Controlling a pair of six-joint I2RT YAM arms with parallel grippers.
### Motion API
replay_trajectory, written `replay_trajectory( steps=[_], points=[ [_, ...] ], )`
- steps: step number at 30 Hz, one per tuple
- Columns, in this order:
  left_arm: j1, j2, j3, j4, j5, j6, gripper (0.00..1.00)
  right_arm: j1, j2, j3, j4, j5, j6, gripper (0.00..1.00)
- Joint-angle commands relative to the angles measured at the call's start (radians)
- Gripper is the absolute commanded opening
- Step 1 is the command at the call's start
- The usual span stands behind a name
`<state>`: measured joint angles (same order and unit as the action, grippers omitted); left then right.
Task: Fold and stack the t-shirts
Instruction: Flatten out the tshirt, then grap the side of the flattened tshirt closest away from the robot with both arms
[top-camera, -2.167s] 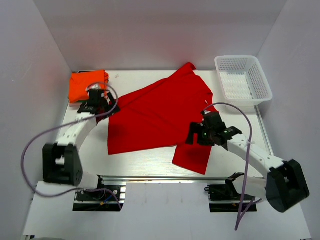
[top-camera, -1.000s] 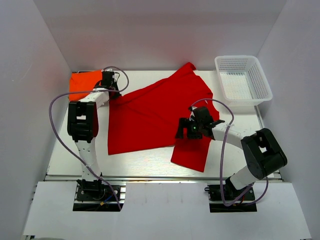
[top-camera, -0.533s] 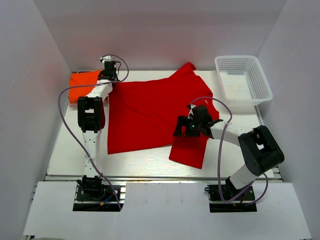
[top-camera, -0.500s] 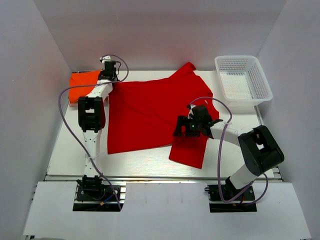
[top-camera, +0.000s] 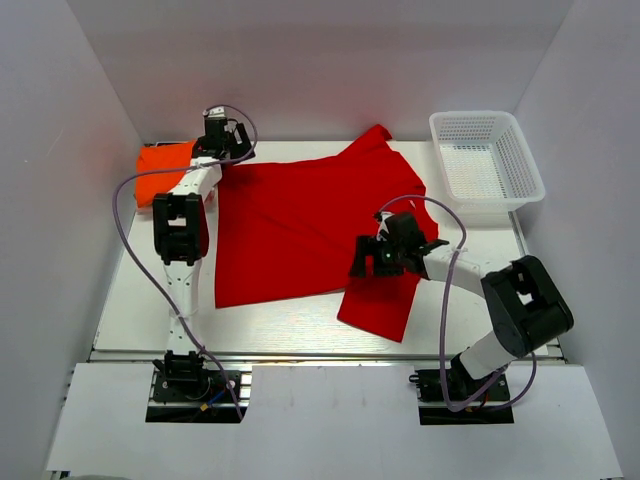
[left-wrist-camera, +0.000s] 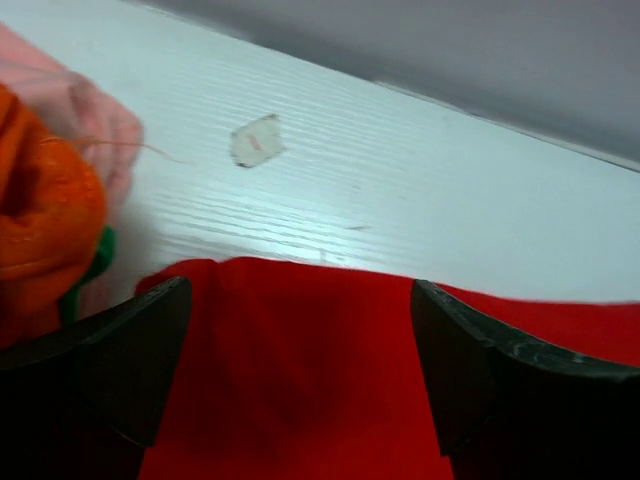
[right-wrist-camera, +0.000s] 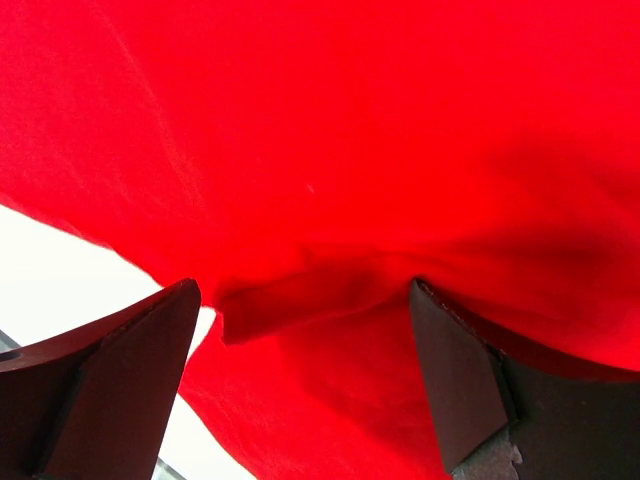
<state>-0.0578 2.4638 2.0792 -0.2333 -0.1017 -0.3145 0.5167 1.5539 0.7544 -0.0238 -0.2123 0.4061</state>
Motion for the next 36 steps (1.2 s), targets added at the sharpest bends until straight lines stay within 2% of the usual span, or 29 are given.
replay_trajectory(
  steps=[1,6,10,11,14,15,17,18,19,20,21,24,28,31,34,36],
  points=[
    [0.006,-0.172,-0.007,0.014,0.181,0.015,1.0,0.0,-0.096,-0.004,-0.096,0.02,-0.062,0.9],
    [-0.016,-0.264,-0.033,-0.105,0.327,0.049,1.0,-0.003,-0.225,0.002,-0.165,0.036,-0.082,0.9],
    [-0.016,-0.382,-0.175,-0.208,0.43,0.06,1.0,-0.004,-0.317,-0.061,-0.212,0.068,-0.033,0.9],
    [-0.016,-0.461,-0.22,-0.233,0.43,0.06,1.0,-0.004,-0.348,-0.072,-0.215,0.061,-0.021,0.9],
    [-0.016,-0.644,-0.526,-0.241,0.389,0.01,1.0,-0.006,-0.423,-0.13,-0.258,0.076,0.04,0.9],
    [-0.025,-0.795,-0.727,-0.191,0.367,-0.006,1.0,-0.003,-0.44,-0.157,-0.263,0.076,0.052,0.9],
    [-0.025,-0.957,-0.928,-0.147,0.335,-0.097,1.0,-0.003,-0.525,-0.197,-0.28,0.071,0.083,0.9],
    [-0.025,-1.033,-1.109,-0.13,0.312,-0.133,1.0,-0.003,-0.543,-0.216,-0.286,0.07,0.085,0.9],
    [-0.025,-1.174,-1.192,-0.114,0.3,-0.167,1.0,-0.001,-0.586,-0.23,-0.294,0.068,0.095,0.9],
    [-0.025,-1.237,-1.326,-0.113,0.277,-0.237,1.0,-0.004,-0.622,-0.257,-0.304,0.041,0.099,0.9],
    [-0.025,-1.293,-1.375,-0.123,0.245,-0.254,1.0,-0.003,-0.653,-0.266,-0.312,0.036,0.099,0.9],
    [-0.025,-1.466,-1.481,-0.32,0.15,-0.313,1.0,-0.003,-0.702,-0.286,-0.366,0.036,0.102,0.9],
    [-0.025,-1.623,-1.55,-0.412,0.085,-0.377,1.0,-0.004,-0.727,-0.309,-0.401,0.066,0.128,0.9],
    [-0.025,-1.652,-1.571,-0.452,0.007,-0.414,1.0,-0.001,-0.747,-0.336,-0.416,0.099,0.157,0.9],
    [-0.014,-1.617,-1.636,-0.373,-0.02,-0.423,0.99,-0.003,-0.788,-0.366,-0.41,0.122,0.197,0.9],
    [-0.014,-1.562,-1.647,-0.33,-0.029,-0.414,0.94,-0.004,-0.813,-0.375,-0.416,0.134,0.203,0.9]
  ],
)
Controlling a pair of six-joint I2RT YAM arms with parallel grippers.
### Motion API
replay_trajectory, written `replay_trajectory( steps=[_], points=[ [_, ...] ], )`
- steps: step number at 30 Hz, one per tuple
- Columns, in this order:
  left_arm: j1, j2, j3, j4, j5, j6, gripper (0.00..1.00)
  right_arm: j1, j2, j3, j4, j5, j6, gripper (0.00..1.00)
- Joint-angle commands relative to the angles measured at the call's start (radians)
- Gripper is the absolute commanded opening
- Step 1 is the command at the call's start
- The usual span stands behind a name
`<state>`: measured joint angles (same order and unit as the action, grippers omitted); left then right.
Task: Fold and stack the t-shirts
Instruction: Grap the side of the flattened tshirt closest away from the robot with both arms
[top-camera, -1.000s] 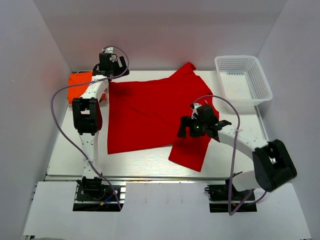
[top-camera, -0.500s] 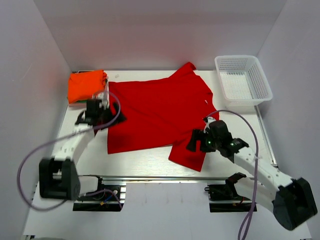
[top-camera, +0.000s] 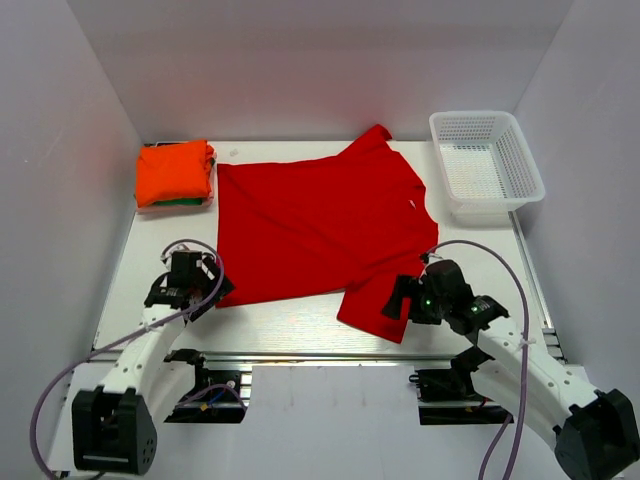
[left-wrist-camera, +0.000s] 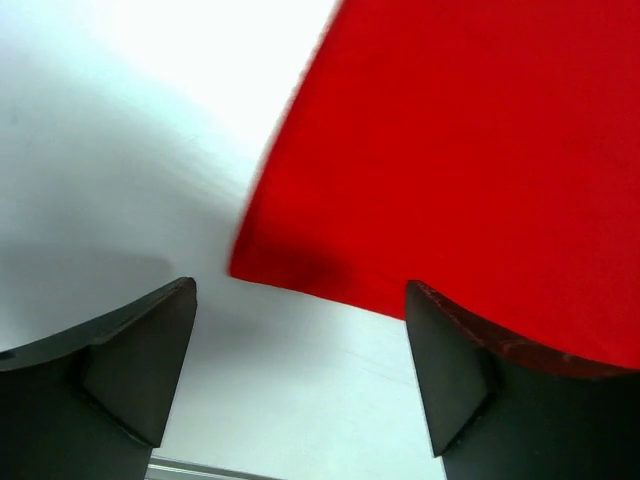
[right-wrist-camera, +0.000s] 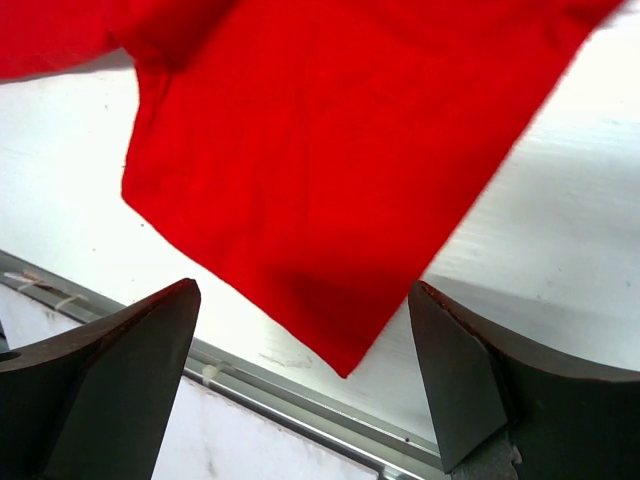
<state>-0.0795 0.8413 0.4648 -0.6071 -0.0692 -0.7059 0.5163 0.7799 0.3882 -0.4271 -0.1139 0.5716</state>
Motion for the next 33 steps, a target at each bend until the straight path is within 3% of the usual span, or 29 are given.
replay_trajectory(
  steps=[1,8,12,22,24,26,27,29,31,33],
  points=[
    [0.007,0.089,-0.041,0.065,-0.061,-0.023,0.9,-0.002,-0.047,-0.011,-0.025,0.051,0.04,0.9],
    [-0.005,0.208,-0.101,0.191,0.048,-0.023,0.45,-0.002,-0.082,-0.037,-0.076,0.089,0.082,0.9],
    [-0.005,0.128,-0.158,0.201,0.058,-0.023,0.0,0.001,-0.07,-0.066,-0.069,0.062,0.099,0.87],
    [-0.005,-0.016,-0.138,0.101,0.037,-0.023,0.0,0.007,0.093,-0.103,0.102,-0.096,0.079,0.75],
    [-0.005,-0.016,-0.138,0.101,0.037,-0.023,0.0,0.007,0.12,-0.111,0.151,-0.145,0.086,0.67],
    [-0.005,-0.016,-0.138,0.101,0.037,-0.023,0.0,0.007,0.133,-0.104,0.149,-0.152,0.08,0.55],
    [-0.005,-0.004,-0.138,0.113,0.037,-0.023,0.0,0.007,0.142,-0.095,0.139,-0.135,0.076,0.4],
    [-0.005,0.015,-0.138,0.125,0.046,-0.023,0.0,0.008,0.127,-0.091,0.128,-0.122,0.08,0.26],
    [-0.005,0.03,-0.127,0.125,0.046,-0.023,0.0,0.007,0.098,-0.087,0.097,-0.093,0.102,0.0],
    [-0.005,0.042,-0.106,0.116,0.046,-0.023,0.0,0.004,0.032,-0.063,0.012,-0.046,0.139,0.0]
  ],
)
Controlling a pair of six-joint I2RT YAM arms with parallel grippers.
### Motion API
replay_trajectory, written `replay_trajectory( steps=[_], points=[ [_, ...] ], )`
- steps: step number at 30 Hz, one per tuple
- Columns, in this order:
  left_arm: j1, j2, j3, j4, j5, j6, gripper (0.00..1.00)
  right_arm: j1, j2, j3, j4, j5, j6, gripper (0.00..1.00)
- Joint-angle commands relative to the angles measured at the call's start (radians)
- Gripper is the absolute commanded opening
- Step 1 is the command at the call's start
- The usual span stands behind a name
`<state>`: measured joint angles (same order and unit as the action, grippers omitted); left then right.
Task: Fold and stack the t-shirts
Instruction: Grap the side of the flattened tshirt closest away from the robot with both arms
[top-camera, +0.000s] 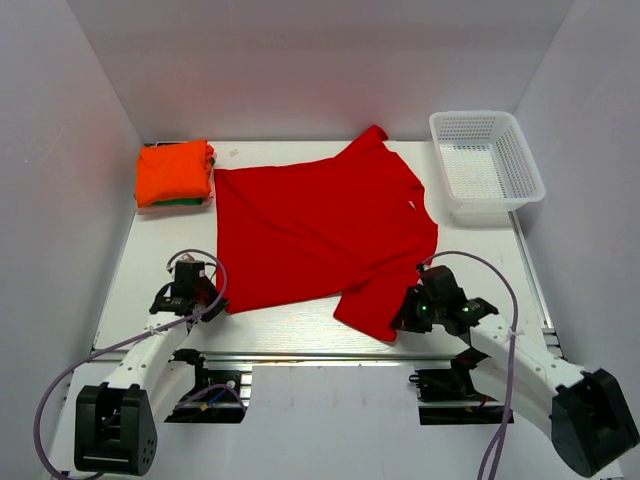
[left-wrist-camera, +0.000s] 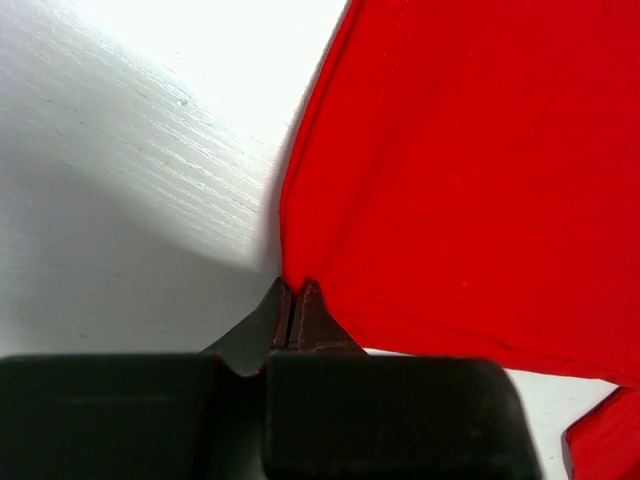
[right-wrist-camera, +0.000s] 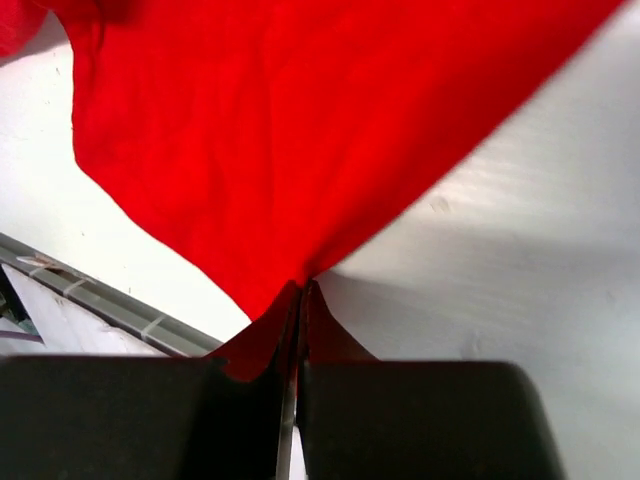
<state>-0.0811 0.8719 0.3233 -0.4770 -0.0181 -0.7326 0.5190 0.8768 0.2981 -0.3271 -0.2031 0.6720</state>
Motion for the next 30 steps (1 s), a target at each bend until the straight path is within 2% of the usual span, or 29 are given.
replay_trajectory(
  steps=[1,4,10,17,19,22,27,30],
  points=[
    [-0.003,0.012,0.036,-0.028,-0.005,0.004,0.0,0.004,-0.106,0.041,-0.117,0.072,0.047,0.0],
    [-0.003,0.012,0.054,-0.07,-0.032,0.004,0.0,0.003,-0.197,0.116,-0.345,0.134,0.095,0.0],
    [-0.003,0.003,0.097,-0.137,-0.085,-0.028,0.0,0.006,-0.308,0.251,-0.622,0.195,0.189,0.0],
    [0.006,0.012,0.125,-0.175,-0.105,-0.039,0.0,0.004,-0.34,0.309,-0.676,0.199,0.187,0.0],
    [0.006,0.012,0.125,-0.152,-0.089,-0.039,0.0,0.003,-0.326,0.309,-0.65,0.23,0.147,0.0],
    [-0.003,0.012,0.115,-0.103,-0.033,-0.011,0.0,0.004,-0.309,0.302,-0.497,0.214,0.083,0.0],
    [-0.003,0.021,0.147,-0.042,0.029,0.027,0.0,0.0,-0.237,0.297,-0.198,0.219,0.055,0.0],
    [-0.003,0.041,0.171,-0.003,0.055,0.027,0.0,-0.002,-0.191,0.289,-0.092,0.272,0.084,0.0]
  ],
)
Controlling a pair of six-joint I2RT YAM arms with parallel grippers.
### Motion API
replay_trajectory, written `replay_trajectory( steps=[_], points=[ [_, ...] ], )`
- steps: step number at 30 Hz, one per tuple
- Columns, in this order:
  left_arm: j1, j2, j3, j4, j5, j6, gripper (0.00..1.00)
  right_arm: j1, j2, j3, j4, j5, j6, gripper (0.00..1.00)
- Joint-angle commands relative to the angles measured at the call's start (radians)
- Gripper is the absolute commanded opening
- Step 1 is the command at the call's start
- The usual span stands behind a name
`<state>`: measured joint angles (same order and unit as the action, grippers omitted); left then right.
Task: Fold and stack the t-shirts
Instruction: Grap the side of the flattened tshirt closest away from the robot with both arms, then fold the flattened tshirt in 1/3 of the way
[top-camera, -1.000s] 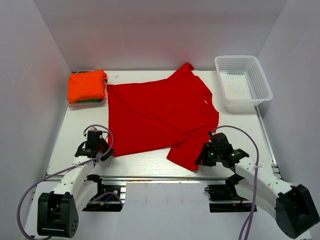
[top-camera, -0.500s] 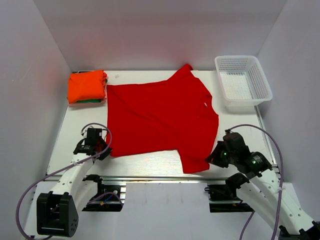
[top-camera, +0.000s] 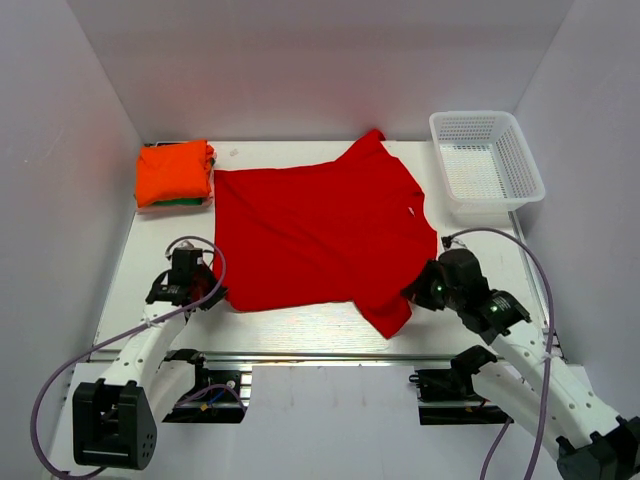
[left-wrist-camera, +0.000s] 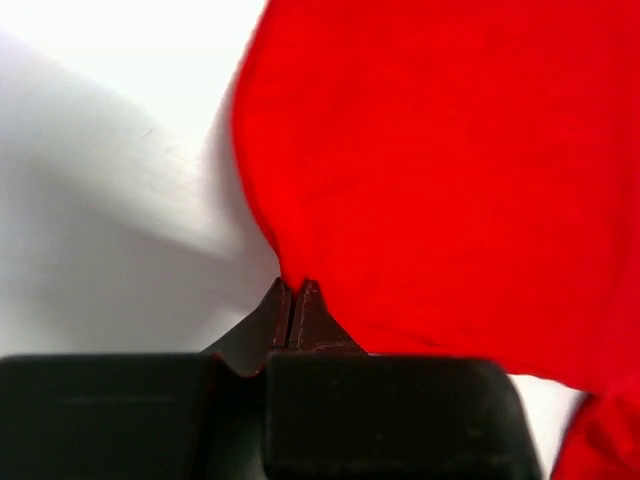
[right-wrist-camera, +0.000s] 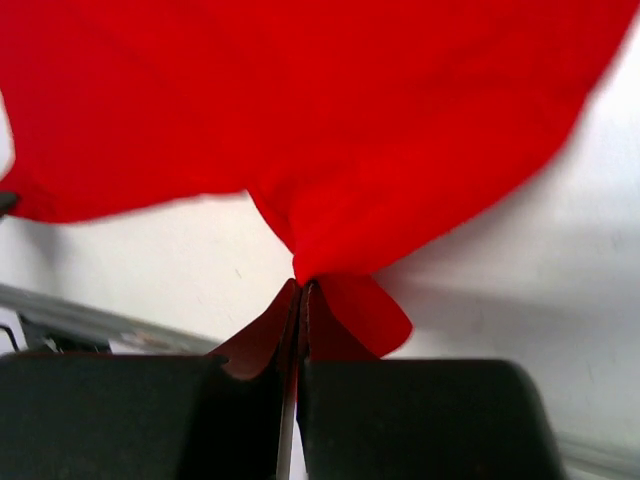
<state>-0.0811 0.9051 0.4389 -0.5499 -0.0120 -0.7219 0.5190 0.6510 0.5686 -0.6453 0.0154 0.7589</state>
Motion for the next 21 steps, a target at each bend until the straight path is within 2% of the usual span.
replay_trajectory(
  steps=[1,5,10,16,21],
  points=[
    [-0.003,0.008,0.055,0.086,0.062,0.016,0.0,-0.005,0.044,0.016,0.249,0.061,0.003,0.0],
    [-0.003,0.087,0.104,0.156,0.072,0.027,0.0,-0.008,0.149,0.05,0.364,0.109,0.013,0.0],
    [0.015,0.23,0.199,0.156,0.053,0.018,0.0,-0.005,0.263,0.117,0.473,0.213,0.016,0.0],
    [0.015,0.285,0.271,0.11,-0.086,-0.062,0.0,-0.014,0.39,0.295,0.417,0.409,-0.021,0.0],
    [0.015,0.307,0.331,0.088,-0.186,-0.085,0.0,-0.033,0.464,0.359,0.427,0.454,-0.042,0.0]
  ],
)
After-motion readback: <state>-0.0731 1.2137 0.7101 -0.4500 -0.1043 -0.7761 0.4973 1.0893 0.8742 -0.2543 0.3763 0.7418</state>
